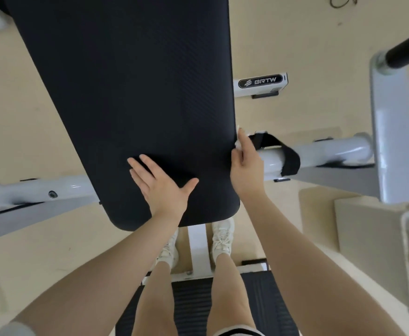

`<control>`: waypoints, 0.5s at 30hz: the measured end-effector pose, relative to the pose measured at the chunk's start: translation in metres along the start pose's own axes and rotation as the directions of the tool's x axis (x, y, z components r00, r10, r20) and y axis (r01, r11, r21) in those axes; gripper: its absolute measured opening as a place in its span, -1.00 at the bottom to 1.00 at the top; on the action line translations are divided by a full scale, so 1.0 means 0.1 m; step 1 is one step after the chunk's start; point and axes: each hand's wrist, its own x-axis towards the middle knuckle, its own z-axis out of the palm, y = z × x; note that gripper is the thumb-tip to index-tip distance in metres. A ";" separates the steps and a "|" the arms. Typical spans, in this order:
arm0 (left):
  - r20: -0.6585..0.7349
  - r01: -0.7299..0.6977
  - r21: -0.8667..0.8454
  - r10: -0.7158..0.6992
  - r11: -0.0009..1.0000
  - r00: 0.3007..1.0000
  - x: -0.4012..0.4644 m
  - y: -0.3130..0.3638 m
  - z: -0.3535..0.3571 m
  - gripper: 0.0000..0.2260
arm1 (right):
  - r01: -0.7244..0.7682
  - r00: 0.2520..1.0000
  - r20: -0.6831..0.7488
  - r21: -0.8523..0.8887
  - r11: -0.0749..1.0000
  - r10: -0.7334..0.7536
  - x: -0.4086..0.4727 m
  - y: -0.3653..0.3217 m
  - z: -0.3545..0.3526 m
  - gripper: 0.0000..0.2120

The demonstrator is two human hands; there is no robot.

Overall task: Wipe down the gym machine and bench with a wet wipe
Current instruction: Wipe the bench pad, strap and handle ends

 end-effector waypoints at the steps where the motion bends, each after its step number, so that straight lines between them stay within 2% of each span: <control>1: -0.003 0.015 0.008 -0.015 1.000 1.000 0.01 0.02 0.00 0.08 | -0.029 0.999 0.021 -0.040 0.999 0.030 -0.08 0.10 -0.03 -0.59; 4: 0.003 0.011 0.043 -0.011 0.999 1.000 -0.01 -0.02 -0.05 0.07 | -0.188 0.975 0.100 -0.108 0.976 0.199 -0.42 0.44 -0.10 -0.62; 7: 0.038 0.001 0.063 -0.003 0.998 0.999 -0.03 -0.07 -0.16 0.01 | -0.314 0.940 0.130 -0.039 0.949 0.316 -0.39 0.48 -0.10 -0.62; 9: 0.066 0.004 0.064 -0.009 0.998 0.998 -0.03 -0.08 -0.25 -0.05 | -0.284 0.954 0.100 0.009 0.959 0.281 -0.14 0.27 -0.07 -0.65; 12: 0.083 0.009 0.101 -0.017 0.995 0.996 -0.03 -0.01 -0.38 -0.10 | -0.161 0.986 0.065 0.082 0.983 0.156 0.29 -0.28 -0.06 -0.66; 15: 0.036 -0.035 0.152 0.030 0.988 0.999 0.00 0.16 -0.48 -0.10 | -0.088 0.994 0.074 0.190 0.978 0.076 0.61 -0.86 -0.15 -0.62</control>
